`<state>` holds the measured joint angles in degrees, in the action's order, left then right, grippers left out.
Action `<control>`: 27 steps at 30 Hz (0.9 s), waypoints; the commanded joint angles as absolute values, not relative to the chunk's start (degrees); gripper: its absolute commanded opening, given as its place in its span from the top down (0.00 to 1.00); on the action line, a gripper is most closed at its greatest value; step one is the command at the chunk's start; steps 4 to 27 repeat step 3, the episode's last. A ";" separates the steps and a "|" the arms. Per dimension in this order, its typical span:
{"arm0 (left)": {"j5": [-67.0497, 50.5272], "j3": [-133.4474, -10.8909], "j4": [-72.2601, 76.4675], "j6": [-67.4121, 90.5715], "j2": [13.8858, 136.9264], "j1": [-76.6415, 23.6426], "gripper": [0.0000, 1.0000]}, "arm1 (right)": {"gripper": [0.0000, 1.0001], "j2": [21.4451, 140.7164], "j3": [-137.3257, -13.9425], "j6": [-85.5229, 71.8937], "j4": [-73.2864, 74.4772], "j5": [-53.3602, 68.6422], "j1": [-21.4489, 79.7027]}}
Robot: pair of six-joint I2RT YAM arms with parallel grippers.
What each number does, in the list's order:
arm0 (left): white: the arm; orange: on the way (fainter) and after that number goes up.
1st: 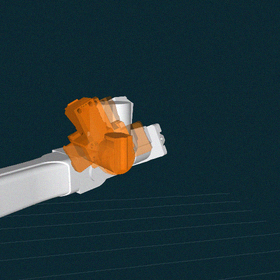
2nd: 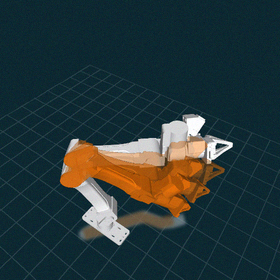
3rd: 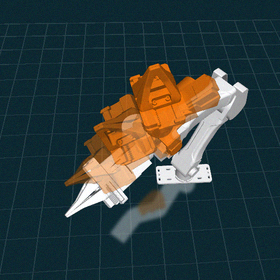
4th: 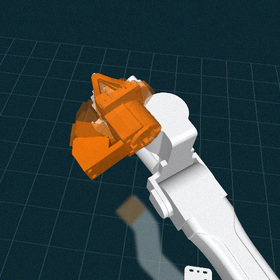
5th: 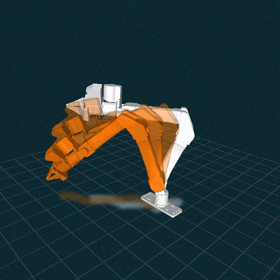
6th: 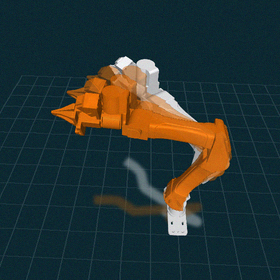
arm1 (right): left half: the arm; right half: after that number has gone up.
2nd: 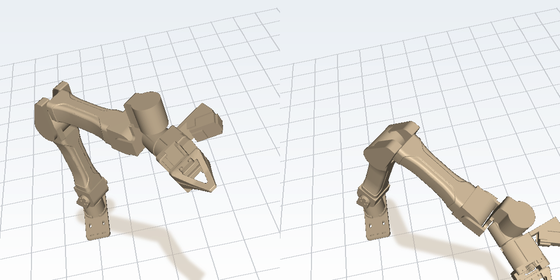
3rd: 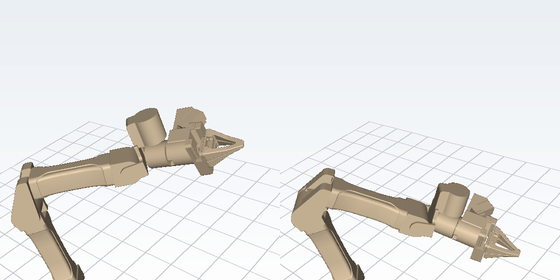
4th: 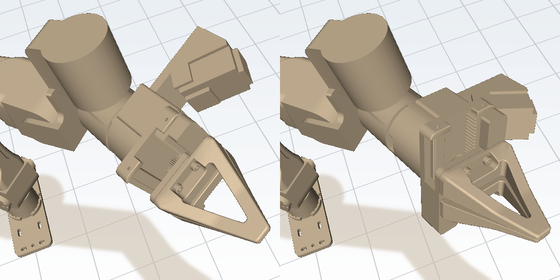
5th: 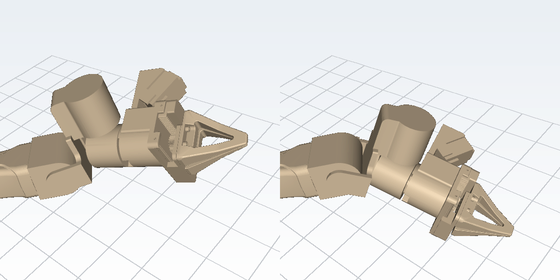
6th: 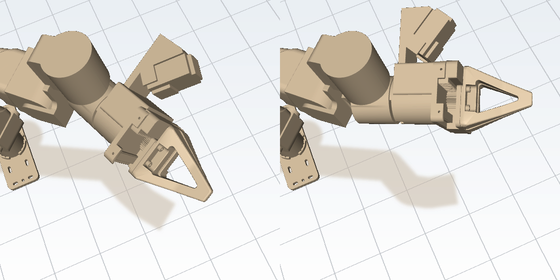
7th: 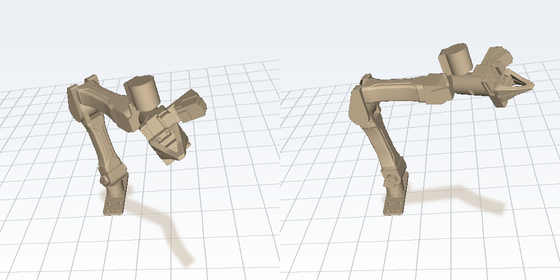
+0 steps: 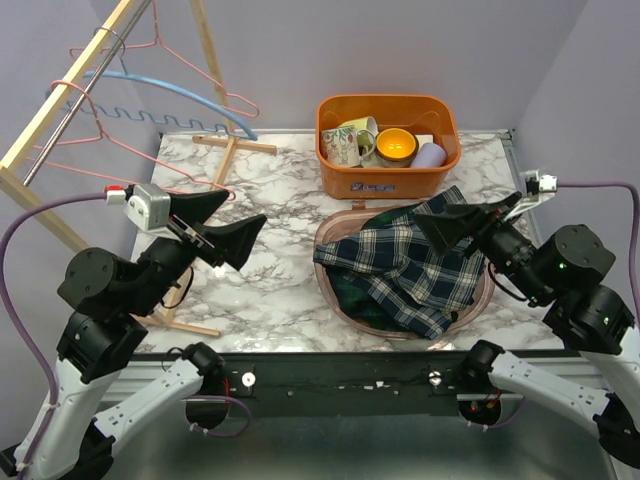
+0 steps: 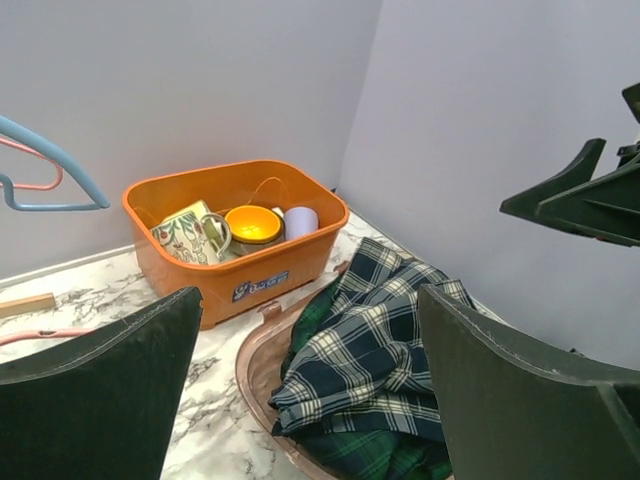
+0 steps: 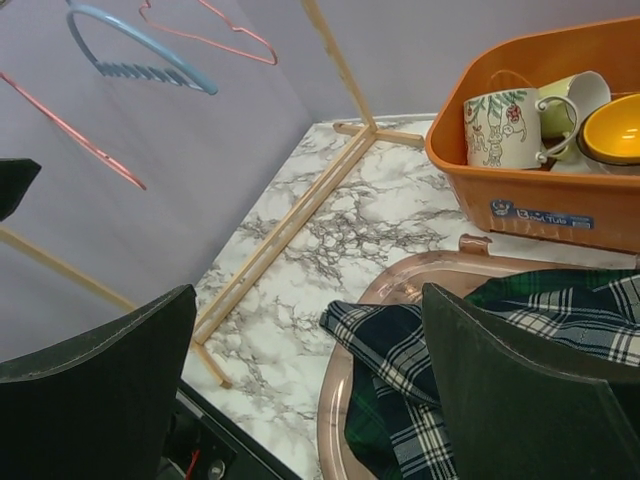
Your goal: Remove the skirt from the hanger
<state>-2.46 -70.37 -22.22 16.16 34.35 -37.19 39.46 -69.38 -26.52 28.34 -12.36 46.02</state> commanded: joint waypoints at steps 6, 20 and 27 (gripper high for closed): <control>-1.58 -69.43 -20.13 16.26 34.19 -37.00 0.01 | 0.00 38.58 -68.73 -25.58 28.56 -13.80 45.88; -1.58 -69.43 -20.13 16.26 34.19 -37.00 0.01 | 0.00 38.58 -68.73 -25.58 28.56 -13.80 45.88; -1.58 -69.43 -20.13 16.26 34.19 -37.00 0.01 | 0.00 38.58 -68.73 -25.58 28.56 -13.80 45.88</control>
